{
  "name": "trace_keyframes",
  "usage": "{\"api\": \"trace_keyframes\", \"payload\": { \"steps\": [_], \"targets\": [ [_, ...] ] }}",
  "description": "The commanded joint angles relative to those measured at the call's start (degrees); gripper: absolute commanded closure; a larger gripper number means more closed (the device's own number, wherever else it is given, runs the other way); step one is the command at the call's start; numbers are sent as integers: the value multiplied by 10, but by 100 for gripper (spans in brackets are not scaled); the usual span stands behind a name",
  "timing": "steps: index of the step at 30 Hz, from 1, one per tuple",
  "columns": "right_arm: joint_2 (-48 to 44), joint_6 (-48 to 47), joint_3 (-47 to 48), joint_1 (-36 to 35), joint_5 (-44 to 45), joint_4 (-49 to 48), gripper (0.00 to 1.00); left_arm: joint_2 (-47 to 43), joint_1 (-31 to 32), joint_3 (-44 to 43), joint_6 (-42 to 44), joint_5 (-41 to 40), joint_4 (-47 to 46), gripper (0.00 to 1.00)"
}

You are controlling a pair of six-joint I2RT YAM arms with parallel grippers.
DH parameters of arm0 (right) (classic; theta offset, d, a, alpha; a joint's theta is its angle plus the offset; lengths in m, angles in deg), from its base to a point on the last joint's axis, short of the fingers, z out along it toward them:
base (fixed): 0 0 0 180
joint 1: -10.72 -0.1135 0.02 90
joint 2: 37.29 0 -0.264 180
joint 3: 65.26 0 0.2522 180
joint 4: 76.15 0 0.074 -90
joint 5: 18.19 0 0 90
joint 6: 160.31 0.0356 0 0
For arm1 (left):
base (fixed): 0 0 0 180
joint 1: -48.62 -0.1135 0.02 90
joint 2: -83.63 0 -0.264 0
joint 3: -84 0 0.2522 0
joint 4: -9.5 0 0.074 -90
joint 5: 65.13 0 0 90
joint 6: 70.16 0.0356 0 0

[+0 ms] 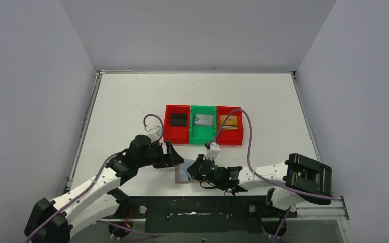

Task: Take the credit cards out of the card holder
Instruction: Remove the credit card from the card holder.

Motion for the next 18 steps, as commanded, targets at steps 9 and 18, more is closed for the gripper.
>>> {"api": "trace_keyframes", "payload": {
  "steps": [9, 18],
  "targets": [
    [-15, 29, -17, 8, 9, -51, 93, 106, 112, 22, -154, -106, -159, 44],
    [-19, 27, -15, 11, 11, -35, 92, 102, 113, 36, -172, -146, -124, 42]
  ]
}}
